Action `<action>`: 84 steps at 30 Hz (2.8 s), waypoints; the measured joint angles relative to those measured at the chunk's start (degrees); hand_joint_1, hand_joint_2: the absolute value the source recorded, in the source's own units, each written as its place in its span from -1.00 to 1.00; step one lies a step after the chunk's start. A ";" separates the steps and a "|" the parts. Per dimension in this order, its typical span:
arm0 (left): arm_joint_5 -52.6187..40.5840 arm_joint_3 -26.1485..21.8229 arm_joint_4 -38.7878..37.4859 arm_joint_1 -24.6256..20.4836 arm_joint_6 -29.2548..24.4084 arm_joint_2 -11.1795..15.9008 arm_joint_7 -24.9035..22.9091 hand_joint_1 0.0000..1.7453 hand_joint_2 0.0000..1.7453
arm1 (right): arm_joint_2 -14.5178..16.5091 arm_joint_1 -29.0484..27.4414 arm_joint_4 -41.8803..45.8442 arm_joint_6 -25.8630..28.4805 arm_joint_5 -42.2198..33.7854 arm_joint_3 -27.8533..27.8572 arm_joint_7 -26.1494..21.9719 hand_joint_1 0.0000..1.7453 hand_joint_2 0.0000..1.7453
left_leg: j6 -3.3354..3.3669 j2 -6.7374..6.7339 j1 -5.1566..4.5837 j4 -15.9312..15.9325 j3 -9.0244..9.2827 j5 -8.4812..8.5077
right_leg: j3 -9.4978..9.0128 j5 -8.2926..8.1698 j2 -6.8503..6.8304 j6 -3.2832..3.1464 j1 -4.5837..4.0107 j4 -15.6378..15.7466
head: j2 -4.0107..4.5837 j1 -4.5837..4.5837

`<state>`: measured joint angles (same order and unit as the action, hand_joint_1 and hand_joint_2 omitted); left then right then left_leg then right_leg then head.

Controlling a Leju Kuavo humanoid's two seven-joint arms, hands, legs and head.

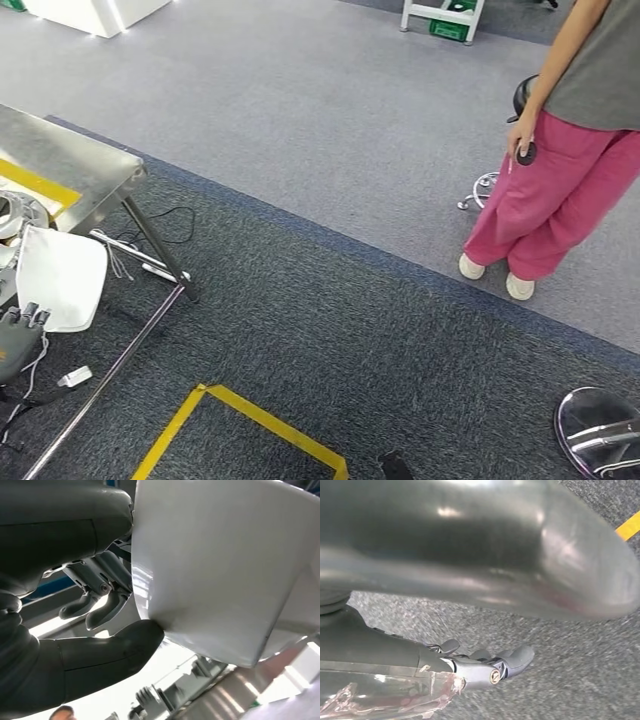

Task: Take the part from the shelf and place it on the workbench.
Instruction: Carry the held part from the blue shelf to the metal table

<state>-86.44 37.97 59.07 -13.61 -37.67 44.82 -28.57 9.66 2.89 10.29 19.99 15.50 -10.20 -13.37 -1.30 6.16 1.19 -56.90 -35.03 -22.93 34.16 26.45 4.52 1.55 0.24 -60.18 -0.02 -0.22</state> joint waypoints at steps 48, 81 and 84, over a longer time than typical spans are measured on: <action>0.00 -2.40 -1.02 1.60 0.22 0.18 0.79 1.00 1.00 | 0.31 0.03 0.07 0.01 0.31 -0.03 0.22 -1.00 -1.00 | -0.32 -9.74 -1.07 0.53 0.52 -0.24 | -2.64 1.28 -11.47 -0.76 -1.13 1.78 | 0.00 0.68; 0.00 -2.54 -1.02 1.64 0.88 0.03 0.83 1.00 1.00 | 0.31 0.14 0.09 -0.61 -0.48 0.19 0.17 -1.00 -1.00 | -0.81 -2.26 -0.26 1.23 0.06 0.74 | -0.35 -0.65 -2.59 -1.25 -0.68 1.40 | -0.01 0.07; 0.00 -2.54 -1.02 1.61 0.97 -0.05 1.06 1.00 1.00 | 0.31 0.15 0.09 -0.59 -0.38 0.19 0.17 -1.00 -1.00 | -0.78 -2.26 -0.31 1.21 0.04 0.75 | -0.37 -0.70 -2.59 -1.19 -0.61 1.46 | -0.01 0.07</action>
<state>-86.44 35.42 58.05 -12.00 -36.70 44.77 -27.51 9.97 3.03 10.38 19.40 15.12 -10.01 -13.20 -2.09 3.90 0.88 -55.69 -34.99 -22.18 33.79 25.75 1.93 0.36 -0.37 -58.72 -0.02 -0.15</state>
